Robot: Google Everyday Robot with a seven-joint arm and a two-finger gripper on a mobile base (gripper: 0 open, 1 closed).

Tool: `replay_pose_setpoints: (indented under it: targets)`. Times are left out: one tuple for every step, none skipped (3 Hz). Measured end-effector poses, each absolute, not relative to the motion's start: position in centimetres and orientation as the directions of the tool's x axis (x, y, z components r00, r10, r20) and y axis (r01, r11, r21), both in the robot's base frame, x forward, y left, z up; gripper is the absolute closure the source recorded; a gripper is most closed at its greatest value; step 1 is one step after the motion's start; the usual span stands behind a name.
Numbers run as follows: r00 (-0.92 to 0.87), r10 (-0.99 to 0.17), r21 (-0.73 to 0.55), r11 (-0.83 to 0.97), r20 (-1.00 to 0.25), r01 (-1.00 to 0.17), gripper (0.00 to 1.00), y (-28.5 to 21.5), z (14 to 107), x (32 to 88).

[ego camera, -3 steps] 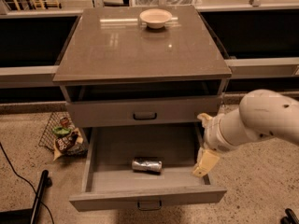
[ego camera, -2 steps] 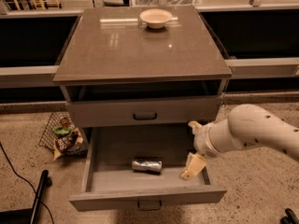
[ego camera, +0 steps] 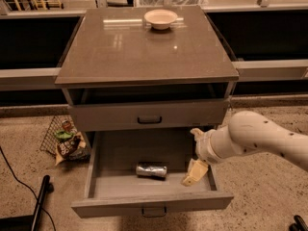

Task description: Pick redbull can from middle drawer and place on counter

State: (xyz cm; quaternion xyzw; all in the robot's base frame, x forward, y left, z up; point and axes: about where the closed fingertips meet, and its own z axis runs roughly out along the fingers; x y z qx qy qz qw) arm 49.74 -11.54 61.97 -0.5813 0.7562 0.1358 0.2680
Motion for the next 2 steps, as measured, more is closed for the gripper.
replay_pose_setpoints:
  targets:
    - [-0.224,-0.802,-0.061,0.308,-0.554,-0.95,0.0,-10.6,57.1,50.9]
    - [-0.238,-0.79,-0.044,0.317,-0.566,-0.947,0.0,-9.3,53.4,52.2]
